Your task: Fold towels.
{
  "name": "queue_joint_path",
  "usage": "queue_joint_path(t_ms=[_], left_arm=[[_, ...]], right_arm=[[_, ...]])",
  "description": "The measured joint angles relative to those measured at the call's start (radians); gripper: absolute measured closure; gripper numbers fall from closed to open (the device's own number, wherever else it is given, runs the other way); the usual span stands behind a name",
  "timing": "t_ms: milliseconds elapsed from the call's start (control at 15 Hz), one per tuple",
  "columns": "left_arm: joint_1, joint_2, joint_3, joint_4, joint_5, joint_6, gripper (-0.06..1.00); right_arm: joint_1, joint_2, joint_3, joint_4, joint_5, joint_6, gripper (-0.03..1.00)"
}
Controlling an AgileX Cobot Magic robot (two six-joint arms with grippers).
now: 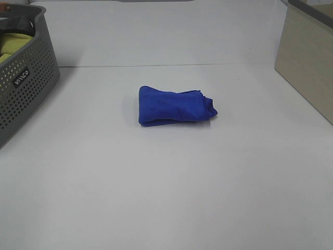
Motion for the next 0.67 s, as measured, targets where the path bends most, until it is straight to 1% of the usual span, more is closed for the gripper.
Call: queue_joint_path(t_ms=[667], left_arm=[[0.0,0.0,0.0,0.002,0.0,0.0,0.22]], right_arm=[[0.0,0.0,0.0,0.0,0.0,0.0,0.2]])
